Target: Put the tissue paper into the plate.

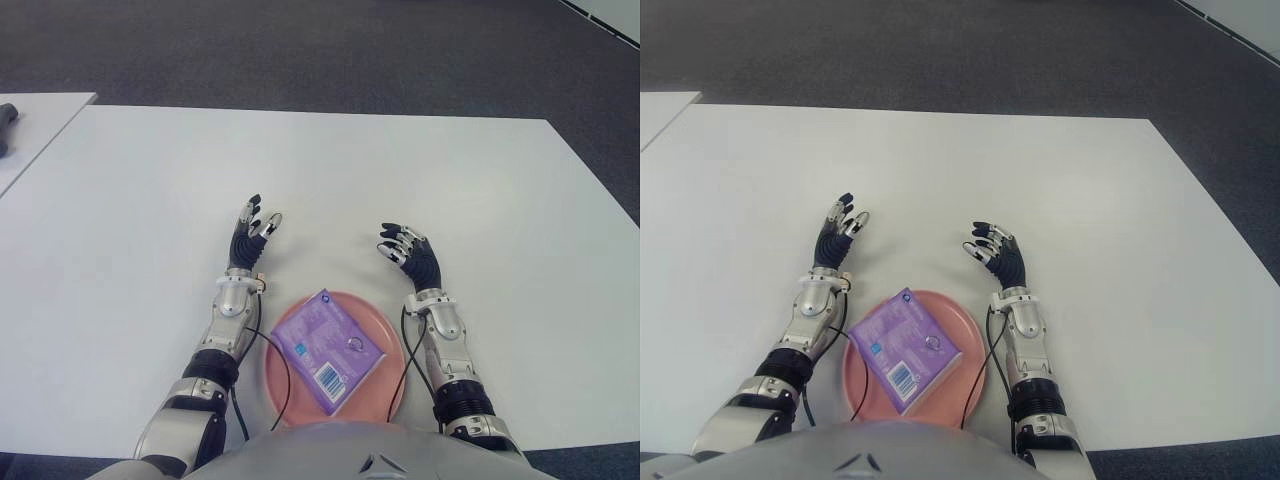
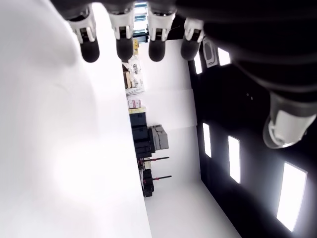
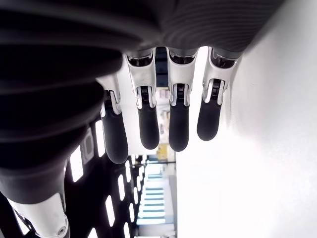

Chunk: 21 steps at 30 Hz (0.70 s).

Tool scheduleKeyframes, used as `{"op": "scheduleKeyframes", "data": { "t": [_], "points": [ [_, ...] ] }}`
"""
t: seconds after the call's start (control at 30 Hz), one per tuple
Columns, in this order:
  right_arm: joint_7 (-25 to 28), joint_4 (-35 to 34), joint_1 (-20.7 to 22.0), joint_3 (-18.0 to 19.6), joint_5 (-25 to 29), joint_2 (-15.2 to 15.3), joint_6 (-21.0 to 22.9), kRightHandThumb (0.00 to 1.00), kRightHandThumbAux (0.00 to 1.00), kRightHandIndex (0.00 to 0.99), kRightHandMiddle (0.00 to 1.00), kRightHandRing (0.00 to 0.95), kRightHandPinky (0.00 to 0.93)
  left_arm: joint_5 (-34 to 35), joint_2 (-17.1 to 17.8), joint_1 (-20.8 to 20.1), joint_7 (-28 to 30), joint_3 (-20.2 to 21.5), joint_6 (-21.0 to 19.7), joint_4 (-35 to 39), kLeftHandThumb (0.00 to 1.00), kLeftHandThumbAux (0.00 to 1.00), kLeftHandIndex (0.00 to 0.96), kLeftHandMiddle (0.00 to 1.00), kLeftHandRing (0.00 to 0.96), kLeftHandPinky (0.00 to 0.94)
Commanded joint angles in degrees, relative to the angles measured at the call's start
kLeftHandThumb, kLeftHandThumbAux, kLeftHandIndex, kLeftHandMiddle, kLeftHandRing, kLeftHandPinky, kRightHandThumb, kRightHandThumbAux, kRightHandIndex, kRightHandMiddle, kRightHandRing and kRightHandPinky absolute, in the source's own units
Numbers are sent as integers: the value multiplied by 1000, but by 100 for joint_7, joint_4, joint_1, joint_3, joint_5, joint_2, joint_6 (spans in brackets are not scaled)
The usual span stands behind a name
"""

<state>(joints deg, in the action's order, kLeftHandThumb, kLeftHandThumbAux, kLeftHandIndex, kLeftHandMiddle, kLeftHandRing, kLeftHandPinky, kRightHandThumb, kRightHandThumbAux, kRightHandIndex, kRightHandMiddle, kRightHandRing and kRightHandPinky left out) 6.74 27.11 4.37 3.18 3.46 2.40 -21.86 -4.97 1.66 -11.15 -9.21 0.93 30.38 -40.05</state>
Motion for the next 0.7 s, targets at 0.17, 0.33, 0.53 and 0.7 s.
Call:
{"op": "scheduleKeyframes", "data": {
  "t": [0.17,0.33,0.53,0.7],
  "points": [
    [75,453,-163,45,6,50,-45,674,738,402,292,281,291,-117,-198,373,-101,-72,-259,326,0,444,0,0,0,0],
    [107,505,-148,51,16,76,-94,672,739,401,291,282,289,-207,-227,482,-161,-93,-267,381,0,433,0,0,0,0],
    [94,523,-140,66,20,85,-100,670,739,401,291,282,291,-224,-226,522,-173,-93,-217,286,0,421,0,0,0,0],
    [126,560,-131,103,82,70,-152,671,739,400,292,284,296,-276,-183,491,-263,-68,-96,66,0,421,0,0,0,0]
  ]
}}
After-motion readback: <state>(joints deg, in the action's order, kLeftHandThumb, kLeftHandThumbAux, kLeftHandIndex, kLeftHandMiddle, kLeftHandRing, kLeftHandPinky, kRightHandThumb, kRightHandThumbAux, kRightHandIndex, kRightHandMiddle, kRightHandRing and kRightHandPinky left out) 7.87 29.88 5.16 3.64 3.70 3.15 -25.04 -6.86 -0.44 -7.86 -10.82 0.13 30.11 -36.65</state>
